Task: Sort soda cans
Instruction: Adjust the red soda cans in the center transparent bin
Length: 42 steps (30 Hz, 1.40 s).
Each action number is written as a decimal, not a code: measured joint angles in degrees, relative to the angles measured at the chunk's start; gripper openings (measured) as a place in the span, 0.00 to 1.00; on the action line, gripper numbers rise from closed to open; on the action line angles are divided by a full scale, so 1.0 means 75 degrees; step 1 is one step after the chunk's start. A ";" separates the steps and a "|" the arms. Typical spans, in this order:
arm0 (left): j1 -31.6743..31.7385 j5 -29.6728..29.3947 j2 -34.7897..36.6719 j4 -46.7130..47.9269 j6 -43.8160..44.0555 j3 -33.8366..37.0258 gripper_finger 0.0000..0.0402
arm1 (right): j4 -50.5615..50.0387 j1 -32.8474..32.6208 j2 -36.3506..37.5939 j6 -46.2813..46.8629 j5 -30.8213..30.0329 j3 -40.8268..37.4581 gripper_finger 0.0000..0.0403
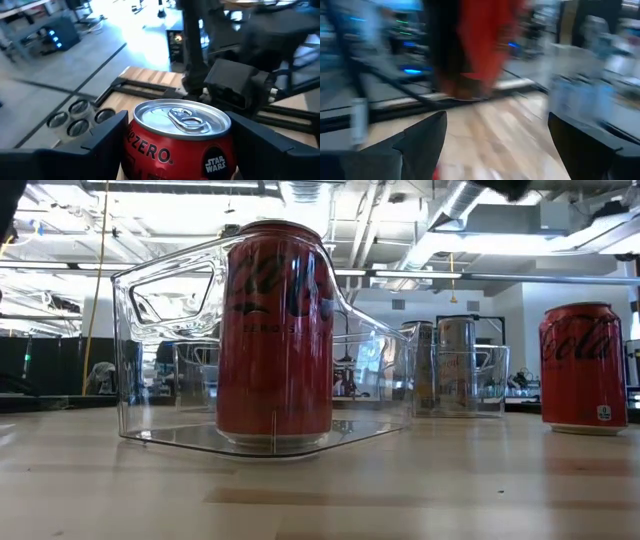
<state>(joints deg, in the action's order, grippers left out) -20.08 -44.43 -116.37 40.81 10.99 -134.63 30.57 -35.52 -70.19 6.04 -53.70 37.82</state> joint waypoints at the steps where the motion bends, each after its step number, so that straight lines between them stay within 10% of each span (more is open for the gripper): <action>1: 0.0003 0.0144 0.0058 -0.0047 -0.0159 0.0000 0.73 | 0.0358 0.0118 0.0000 -0.0341 0.0622 -0.0057 0.91; 4: 0.0013 0.0519 0.0291 -0.0233 -0.0515 0.0000 0.73 | 0.1243 0.0434 0.0000 -0.0817 0.2008 -0.0209 0.91; 20: -0.0097 0.2286 0.0401 -0.1627 -0.2128 0.0282 0.73 | 0.3239 0.1010 0.0000 -0.2484 0.4161 -0.0224 0.91; 42: 0.0359 0.2848 0.0434 -0.1698 -0.2028 0.0944 0.73 | 0.2490 0.1061 -0.0051 -0.2389 0.4096 -0.0227 0.67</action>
<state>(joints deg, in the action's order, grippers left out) -17.39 -23.06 -113.12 28.07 -4.22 -127.55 49.25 -27.56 -70.57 -11.88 -22.98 36.12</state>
